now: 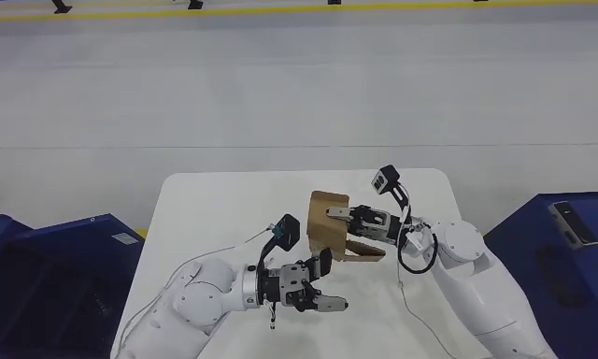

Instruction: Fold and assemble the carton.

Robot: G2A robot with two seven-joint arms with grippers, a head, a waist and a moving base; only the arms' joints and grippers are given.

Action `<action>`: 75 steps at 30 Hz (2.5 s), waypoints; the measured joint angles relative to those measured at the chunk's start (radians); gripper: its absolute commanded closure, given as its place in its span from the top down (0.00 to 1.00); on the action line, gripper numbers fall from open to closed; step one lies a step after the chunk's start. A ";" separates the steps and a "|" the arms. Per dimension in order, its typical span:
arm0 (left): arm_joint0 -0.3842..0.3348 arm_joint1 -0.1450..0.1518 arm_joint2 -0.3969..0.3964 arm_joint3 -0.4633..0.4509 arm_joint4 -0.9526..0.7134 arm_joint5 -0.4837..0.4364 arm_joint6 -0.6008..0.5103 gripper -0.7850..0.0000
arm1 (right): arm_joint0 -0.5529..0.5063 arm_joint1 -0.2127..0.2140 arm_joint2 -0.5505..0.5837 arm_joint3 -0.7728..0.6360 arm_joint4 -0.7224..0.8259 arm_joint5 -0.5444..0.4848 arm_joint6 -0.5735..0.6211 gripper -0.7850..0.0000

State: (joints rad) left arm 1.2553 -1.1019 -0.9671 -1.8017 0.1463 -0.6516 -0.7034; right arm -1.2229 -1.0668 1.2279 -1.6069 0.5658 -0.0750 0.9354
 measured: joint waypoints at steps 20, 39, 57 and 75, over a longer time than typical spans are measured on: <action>0.044 0.015 -0.032 -0.008 0.008 -0.024 0.023 1.00 | -0.037 0.001 0.004 -0.033 -0.008 0.009 0.005 0.00; 0.054 0.020 -0.028 0.003 0.015 -0.034 0.049 1.00 | -0.027 -0.007 0.002 -0.014 0.029 -0.005 -0.005 0.00; 0.035 0.024 -0.050 0.015 0.020 -0.014 0.076 1.00 | 0.017 -0.002 0.080 0.067 0.109 0.010 0.039 0.00; 0.052 0.031 -0.079 0.019 -0.172 -0.006 0.048 1.00 | 0.051 -0.007 0.117 0.128 0.345 0.131 0.106 0.00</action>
State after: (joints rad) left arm 1.3073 -1.0706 -1.0464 -1.7823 -0.0252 -0.6576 -0.6551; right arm -1.1720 -1.0742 1.3447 -1.4785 0.9103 0.0557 1.0413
